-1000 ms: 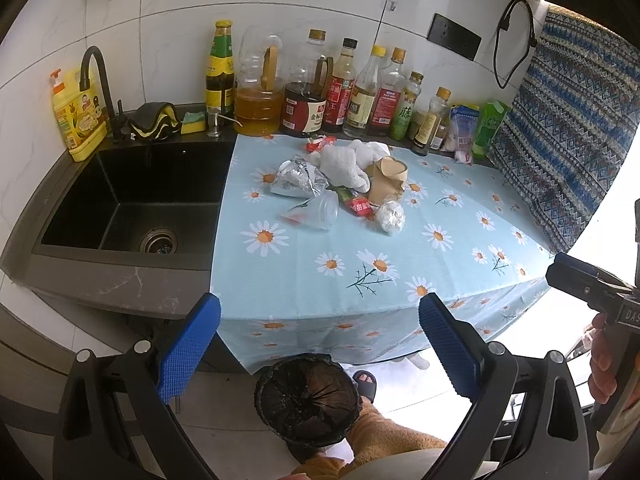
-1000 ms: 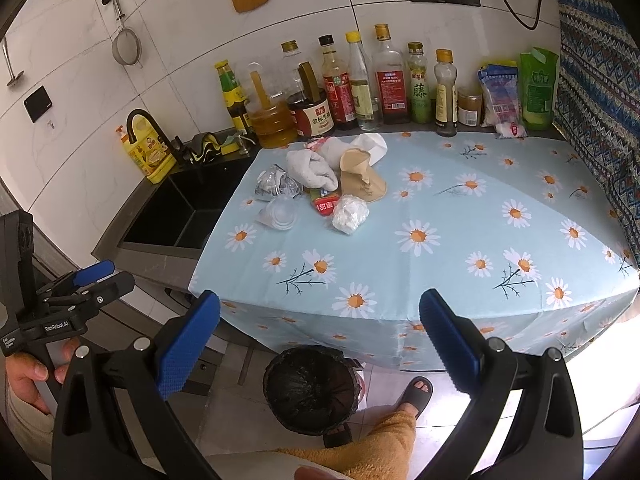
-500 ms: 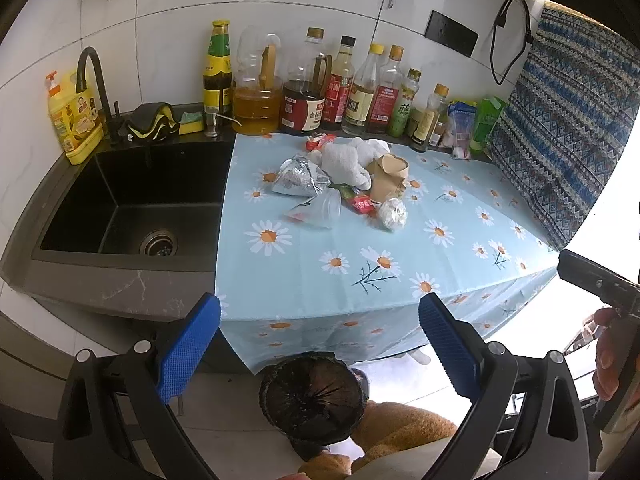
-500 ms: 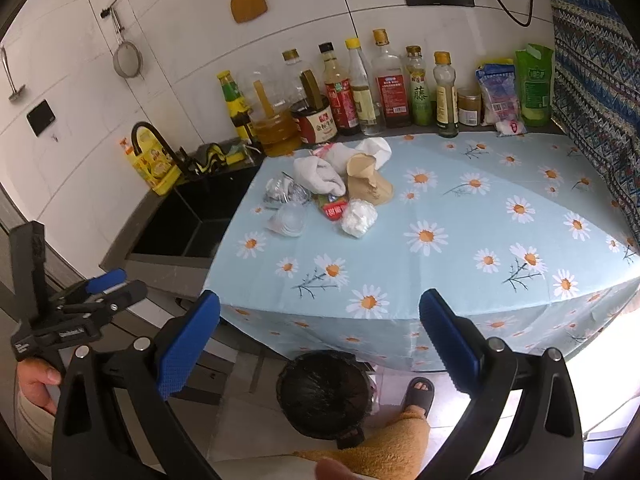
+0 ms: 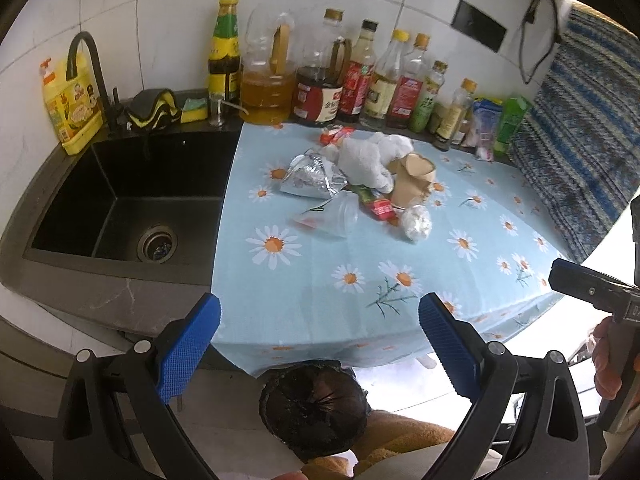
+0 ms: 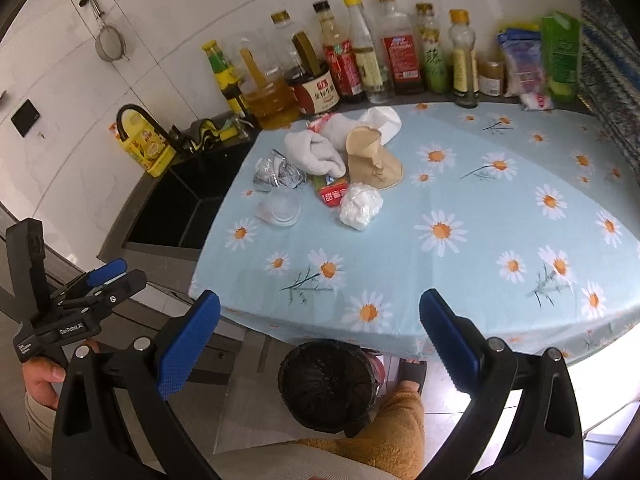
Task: Collect trash
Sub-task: 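Close the right tool on the clear plastic bag while the left tool nears the cup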
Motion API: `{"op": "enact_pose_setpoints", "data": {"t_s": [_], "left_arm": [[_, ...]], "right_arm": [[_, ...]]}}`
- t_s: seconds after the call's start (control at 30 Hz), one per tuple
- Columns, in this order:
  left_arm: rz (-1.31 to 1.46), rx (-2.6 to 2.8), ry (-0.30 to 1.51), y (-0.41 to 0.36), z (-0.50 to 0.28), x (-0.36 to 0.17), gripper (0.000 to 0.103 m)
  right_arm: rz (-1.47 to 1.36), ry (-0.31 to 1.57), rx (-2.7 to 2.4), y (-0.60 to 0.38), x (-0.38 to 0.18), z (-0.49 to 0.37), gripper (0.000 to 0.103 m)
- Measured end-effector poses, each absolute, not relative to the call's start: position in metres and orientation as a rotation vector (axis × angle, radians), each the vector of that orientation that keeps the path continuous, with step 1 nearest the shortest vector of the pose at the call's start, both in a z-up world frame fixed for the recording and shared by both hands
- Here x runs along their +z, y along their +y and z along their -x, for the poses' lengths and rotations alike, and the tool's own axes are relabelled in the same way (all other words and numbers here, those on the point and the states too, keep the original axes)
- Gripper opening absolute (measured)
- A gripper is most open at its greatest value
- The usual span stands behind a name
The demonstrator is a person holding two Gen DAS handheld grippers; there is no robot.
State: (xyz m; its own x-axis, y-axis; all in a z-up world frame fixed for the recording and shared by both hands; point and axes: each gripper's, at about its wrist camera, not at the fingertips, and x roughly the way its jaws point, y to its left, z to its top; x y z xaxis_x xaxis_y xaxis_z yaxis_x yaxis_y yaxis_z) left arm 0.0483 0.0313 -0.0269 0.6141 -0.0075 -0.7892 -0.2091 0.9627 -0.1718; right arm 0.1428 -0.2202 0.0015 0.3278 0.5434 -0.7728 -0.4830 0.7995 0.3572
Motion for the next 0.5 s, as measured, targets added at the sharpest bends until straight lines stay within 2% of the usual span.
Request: {"op": "enact_pose_setpoints", "data": {"t_s": [0.23,0.3,0.43,0.5], "left_arm": [[0.262,0.139,0.972,0.039,-0.101,-0.058,0.096],[0.257,0.135,0.989,0.040,-0.116,-0.068,0.096],[0.253,0.105,1.041,0.040,-0.148,-0.091,0.096],[0.251,0.080,1.066,0.039,-0.166,-0.104,0.096]], "right_arm": [[-0.018,1.100,0.722,-0.195,-0.034,-0.196,0.098],[-0.010,1.134,0.732,-0.188,-0.048,-0.213,0.092],[-0.012,1.188,0.746,-0.176,-0.076,-0.246,0.091],[-0.019,1.223,0.750,-0.172,-0.088,-0.260,0.087]]}}
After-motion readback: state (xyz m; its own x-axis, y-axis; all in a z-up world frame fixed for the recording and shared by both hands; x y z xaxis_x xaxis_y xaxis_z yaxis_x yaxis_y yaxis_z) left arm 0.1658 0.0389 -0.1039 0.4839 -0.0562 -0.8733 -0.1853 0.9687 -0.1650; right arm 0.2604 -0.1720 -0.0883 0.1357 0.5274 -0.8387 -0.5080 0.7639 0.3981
